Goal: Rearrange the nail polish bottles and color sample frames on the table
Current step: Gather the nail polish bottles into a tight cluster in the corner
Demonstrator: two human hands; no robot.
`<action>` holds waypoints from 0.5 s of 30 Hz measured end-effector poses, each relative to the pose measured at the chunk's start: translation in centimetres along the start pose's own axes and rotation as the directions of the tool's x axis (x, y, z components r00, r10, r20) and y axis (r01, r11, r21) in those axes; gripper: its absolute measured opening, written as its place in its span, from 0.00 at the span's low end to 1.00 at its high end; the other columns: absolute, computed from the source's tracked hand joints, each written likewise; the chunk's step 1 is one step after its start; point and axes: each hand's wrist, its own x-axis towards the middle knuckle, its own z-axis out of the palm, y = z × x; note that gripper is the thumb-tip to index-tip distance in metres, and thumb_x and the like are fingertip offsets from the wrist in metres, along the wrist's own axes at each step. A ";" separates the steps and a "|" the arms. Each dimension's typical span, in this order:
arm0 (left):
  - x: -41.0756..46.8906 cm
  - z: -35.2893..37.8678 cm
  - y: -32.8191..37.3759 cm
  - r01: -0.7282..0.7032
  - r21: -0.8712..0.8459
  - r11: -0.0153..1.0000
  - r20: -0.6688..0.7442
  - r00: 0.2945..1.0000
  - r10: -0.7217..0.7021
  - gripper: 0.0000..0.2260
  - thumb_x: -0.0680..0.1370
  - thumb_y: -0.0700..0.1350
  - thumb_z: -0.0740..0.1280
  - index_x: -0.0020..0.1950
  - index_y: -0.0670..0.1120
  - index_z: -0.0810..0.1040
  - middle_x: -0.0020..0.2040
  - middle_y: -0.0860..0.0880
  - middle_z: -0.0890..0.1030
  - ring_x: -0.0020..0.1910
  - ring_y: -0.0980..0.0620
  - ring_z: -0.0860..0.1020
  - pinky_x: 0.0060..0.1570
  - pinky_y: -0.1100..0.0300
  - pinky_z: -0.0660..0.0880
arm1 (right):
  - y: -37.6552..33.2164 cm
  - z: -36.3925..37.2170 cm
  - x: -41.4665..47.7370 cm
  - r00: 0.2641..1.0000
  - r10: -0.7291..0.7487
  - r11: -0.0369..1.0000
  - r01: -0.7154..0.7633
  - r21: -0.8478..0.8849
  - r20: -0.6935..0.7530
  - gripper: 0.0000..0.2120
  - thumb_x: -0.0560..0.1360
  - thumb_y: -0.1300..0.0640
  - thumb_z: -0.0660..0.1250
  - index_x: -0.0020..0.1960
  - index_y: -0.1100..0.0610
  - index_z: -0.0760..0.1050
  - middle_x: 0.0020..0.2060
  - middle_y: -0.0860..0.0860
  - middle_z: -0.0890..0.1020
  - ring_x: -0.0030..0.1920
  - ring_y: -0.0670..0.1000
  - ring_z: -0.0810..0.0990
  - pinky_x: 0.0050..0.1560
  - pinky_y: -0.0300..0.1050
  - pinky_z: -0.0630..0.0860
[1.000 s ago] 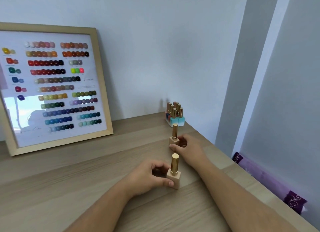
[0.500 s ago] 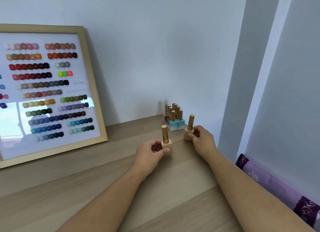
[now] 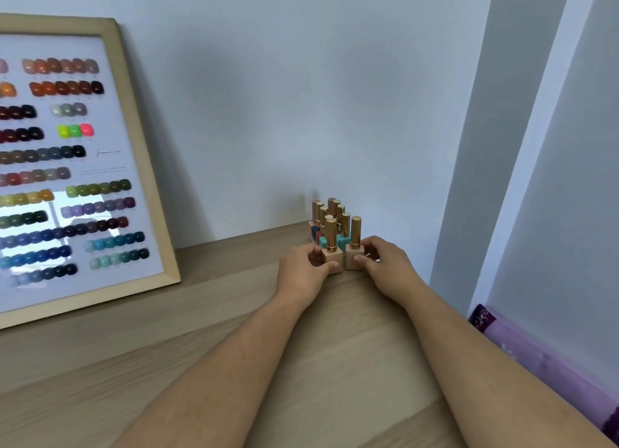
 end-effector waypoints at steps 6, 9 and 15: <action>0.4 0.4 0.3 0.027 0.037 0.999 -0.072 0.997 -0.025 0.11 0.68 0.46 0.76 0.46 0.50 0.76 0.39 0.54 0.78 0.39 0.59 0.76 0.37 0.67 0.72 | 0.0 0.0 -0.1 1.000 -0.016 0.999 0.017 0.046 -0.026 0.14 0.74 0.59 0.67 0.59 0.54 0.75 0.47 0.47 0.77 0.47 0.46 0.76 0.49 0.37 0.68; 0.4 0.5 0.5 0.030 0.055 0.998 -0.089 0.996 -0.025 0.11 0.68 0.47 0.76 0.42 0.51 0.75 0.38 0.53 0.78 0.38 0.58 0.76 0.36 0.66 0.72 | 0.0 0.0 -0.1 0.997 0.012 0.992 -0.003 0.125 -0.072 0.14 0.73 0.60 0.69 0.58 0.54 0.75 0.47 0.47 0.78 0.45 0.45 0.77 0.45 0.32 0.69; 0.5 0.7 0.8 0.023 0.051 0.998 -0.100 0.995 -0.018 0.12 0.67 0.46 0.76 0.38 0.52 0.73 0.36 0.55 0.77 0.37 0.59 0.75 0.33 0.66 0.69 | 0.1 0.5 0.2 0.988 0.060 0.989 -0.040 0.141 -0.144 0.10 0.71 0.60 0.71 0.51 0.54 0.74 0.43 0.49 0.79 0.43 0.46 0.77 0.43 0.33 0.69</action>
